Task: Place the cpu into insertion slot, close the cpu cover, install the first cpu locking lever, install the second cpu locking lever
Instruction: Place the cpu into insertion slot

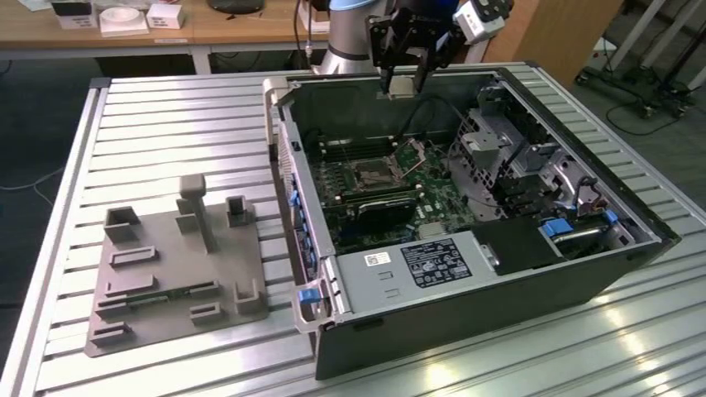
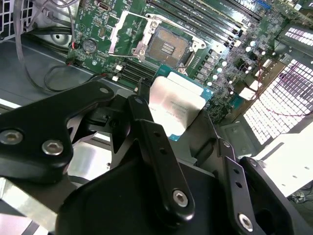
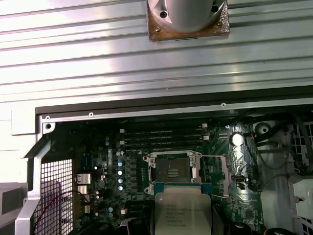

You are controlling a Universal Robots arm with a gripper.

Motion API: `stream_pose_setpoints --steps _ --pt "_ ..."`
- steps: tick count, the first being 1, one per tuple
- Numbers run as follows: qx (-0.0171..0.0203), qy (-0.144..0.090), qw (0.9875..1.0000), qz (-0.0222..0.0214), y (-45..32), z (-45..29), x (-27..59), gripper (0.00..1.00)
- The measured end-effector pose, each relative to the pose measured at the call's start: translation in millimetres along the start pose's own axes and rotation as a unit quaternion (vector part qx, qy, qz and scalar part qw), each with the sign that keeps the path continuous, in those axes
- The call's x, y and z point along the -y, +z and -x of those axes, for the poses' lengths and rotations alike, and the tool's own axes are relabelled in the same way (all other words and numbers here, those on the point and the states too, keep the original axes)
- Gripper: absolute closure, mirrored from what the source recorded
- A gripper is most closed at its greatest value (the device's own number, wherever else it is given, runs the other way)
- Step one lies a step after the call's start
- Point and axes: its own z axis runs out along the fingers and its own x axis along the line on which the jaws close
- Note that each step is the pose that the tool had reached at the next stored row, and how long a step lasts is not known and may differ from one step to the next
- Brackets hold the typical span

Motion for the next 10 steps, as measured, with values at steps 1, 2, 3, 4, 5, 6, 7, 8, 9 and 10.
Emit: stream_pose_setpoints --steps 1,2,3,4,5,6,7,8,9,10 --pt "0.0 0.0 1.0 0.0 0.0 0.0 0.0 0.46" --pt "0.0 0.0 1.0 0.0 0.0 0.0 0.0 0.46" --pt "0.0 0.0 1.0 0.0 0.0 0.0 0.0 0.46" --pt "0.0001 0.001 1.0 0.0 0.0 0.0 0.0 0.46" --pt "0.0002 0.002 1.0 0.0 0.0 0.0 0.0 0.46" --pt "0.0003 0.004 1.0 0.0 0.0 0.0 0.0 0.46" --pt "0.0006 0.006 1.0 0.0001 0.1 0.0 0.0 0.46" --pt "0.0009 0.01 0.9999 0.0002 0.2 0.0 0.0 0.46" --pt "0.0013 0.015 0.9999 0.0003 0.3 0.0 0.0 0.46" --pt "0.0019 0.021 0.9998 0.0004 0.4 0.0 0.0 0.46"
